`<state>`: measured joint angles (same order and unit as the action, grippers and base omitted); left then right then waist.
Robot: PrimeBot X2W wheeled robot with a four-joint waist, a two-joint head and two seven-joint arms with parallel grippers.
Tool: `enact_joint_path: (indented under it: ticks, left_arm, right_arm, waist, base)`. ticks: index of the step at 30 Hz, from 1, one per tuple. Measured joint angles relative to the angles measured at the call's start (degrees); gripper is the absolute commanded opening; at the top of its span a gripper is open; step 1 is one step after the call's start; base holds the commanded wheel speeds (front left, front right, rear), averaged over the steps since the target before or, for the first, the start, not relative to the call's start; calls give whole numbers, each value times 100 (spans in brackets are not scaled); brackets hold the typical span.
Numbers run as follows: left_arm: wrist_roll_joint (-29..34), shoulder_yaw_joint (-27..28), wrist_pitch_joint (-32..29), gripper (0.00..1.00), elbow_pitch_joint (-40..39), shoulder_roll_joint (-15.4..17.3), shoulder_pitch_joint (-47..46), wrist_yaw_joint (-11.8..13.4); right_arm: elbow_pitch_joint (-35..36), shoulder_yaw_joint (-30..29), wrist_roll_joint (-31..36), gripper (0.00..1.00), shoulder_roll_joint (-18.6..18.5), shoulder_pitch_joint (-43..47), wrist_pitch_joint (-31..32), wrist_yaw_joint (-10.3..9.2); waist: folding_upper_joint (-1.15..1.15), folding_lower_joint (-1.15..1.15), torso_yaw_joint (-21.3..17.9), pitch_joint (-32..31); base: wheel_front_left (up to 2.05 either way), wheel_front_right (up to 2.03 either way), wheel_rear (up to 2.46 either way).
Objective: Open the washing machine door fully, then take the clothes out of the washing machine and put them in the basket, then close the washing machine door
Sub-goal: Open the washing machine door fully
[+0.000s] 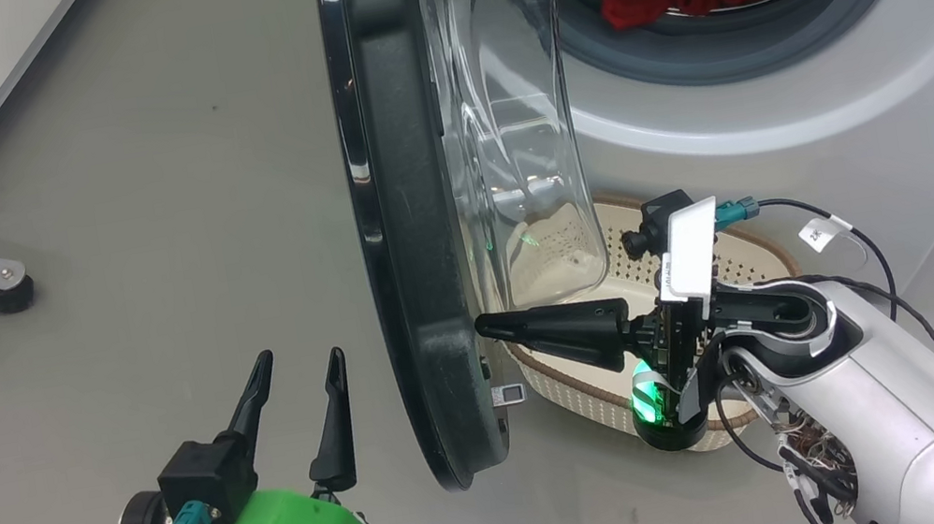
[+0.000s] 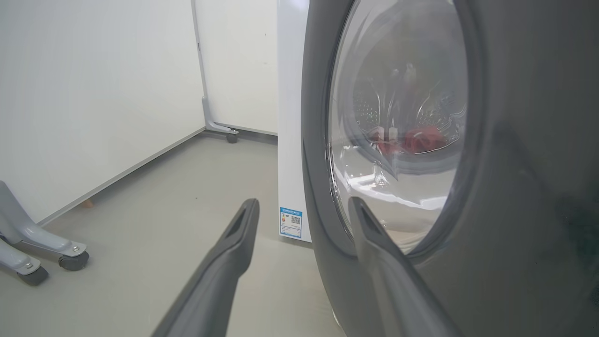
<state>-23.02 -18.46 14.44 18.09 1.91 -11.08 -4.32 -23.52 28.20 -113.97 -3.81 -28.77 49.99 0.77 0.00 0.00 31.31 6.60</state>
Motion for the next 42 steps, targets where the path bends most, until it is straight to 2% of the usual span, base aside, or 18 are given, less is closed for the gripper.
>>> enact_joint_path:
  ticks: [12,26,27,28,29,34,42]
  left_arm:
    - [30,16,0,100,-20,0,53,5]
    - [53,175,0,100,-21,2,74,5]
    - [56,199,0,100,-21,2,80,7]
    - [73,221,0,100,-21,2,82,7]
    - [98,269,0,100,-22,1,88,8]
    - [144,388,0,100,-31,3,152,51]
    - [160,506,0,100,-30,3,190,51]
  right_arm:
    - [-3,10,-4,0,11,13,-360,31]
    - [223,-576,2,0,-53,540,-936,420]
    - [276,-706,31,39,-153,642,-1112,470]
    - [292,-775,96,62,-211,697,-1224,471]
    - [292,-843,142,100,-247,745,-1327,471]
    - [410,-1067,305,100,-349,1070,-1763,523]
    - [600,-1198,1079,100,-597,1562,-2517,571]
  waist:
    - [0,0,-25,-22]
    - [0,0,-164,-91]
    - [0,0,-184,-98]
    - [0,0,-195,-101]
    - [0,0,-209,-104]
    - [0,0,-311,-120]
    - [0,0,-419,-141]
  base:
    - [0,0,0]
    - [0,0,0]
    - [0,0,0]
    - [0,0,0]
    - [0,0,0]
    - [0,0,0]
    - [0,0,0]
